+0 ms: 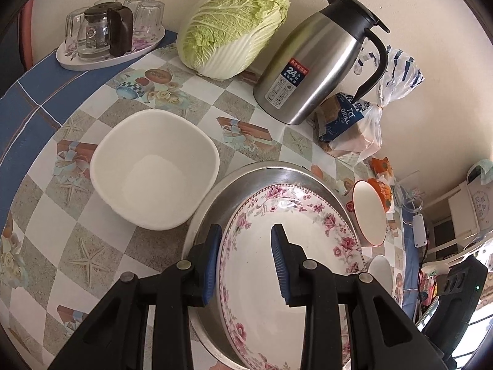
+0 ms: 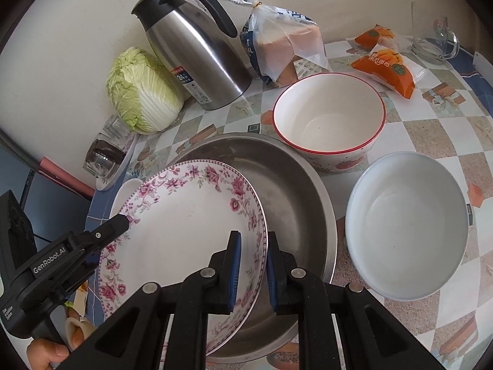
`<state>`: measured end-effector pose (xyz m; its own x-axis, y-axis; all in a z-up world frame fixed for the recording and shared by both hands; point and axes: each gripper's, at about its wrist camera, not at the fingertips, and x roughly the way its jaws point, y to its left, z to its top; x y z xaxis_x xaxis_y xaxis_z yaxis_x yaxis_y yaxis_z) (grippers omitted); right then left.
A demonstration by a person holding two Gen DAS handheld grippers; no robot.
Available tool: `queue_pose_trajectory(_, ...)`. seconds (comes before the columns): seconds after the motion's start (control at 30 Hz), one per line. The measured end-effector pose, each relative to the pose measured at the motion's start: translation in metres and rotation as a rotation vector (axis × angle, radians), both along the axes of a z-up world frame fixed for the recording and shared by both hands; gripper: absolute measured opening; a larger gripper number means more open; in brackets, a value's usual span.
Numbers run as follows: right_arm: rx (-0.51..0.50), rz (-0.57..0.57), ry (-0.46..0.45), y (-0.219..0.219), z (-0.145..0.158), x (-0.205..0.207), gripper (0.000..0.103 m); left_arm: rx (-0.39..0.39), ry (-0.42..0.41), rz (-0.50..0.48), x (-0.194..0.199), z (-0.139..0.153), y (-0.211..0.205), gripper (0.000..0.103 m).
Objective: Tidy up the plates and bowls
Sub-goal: 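Lift and carry the pink-floral plate with both grippers over the steel basin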
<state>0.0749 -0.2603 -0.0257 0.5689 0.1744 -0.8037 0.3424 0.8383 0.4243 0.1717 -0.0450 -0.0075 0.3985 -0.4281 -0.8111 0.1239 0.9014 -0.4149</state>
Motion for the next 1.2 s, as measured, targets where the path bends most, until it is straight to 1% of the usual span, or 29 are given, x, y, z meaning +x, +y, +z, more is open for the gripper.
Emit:
queue_pose_trajectory(0.2, -0.011, -0.006, 0.019, -0.004, -0.008, 0.007, 0.016, 0.007, 0.013, -0.014, 0.005, -0.010, -0.008, 0.033)
queue_pose_trajectory(0.5, -0.020, -0.026, 0.034, -0.012, -0.016, 0.007, 0.016, -0.008, 0.050, -0.028, 0.009, -0.024, -0.012, 0.033)
queue_pose_trajectory(0.53, -0.017, -0.027, 0.033, -0.013, -0.017, 0.007, 0.018, -0.007, 0.052, -0.028, 0.009, -0.025, -0.012, 0.033)
queue_pose_trajectory(0.8, -0.031, -0.027, 0.033, -0.011, -0.020, 0.010, 0.018, -0.018, 0.045, -0.025, 0.010, -0.029, -0.012, 0.037)
queue_pose_trajectory(0.9, -0.042, -0.029, 0.028, -0.009, -0.020, 0.012, 0.019, -0.020, 0.050, -0.027, 0.011, -0.031, -0.012, 0.039)
queue_pose_trajectory(1.2, -0.081, -0.031, 0.062, -0.006, -0.027, 0.016, 0.019, -0.005, 0.059, -0.039, 0.012, -0.035, -0.016, 0.042)
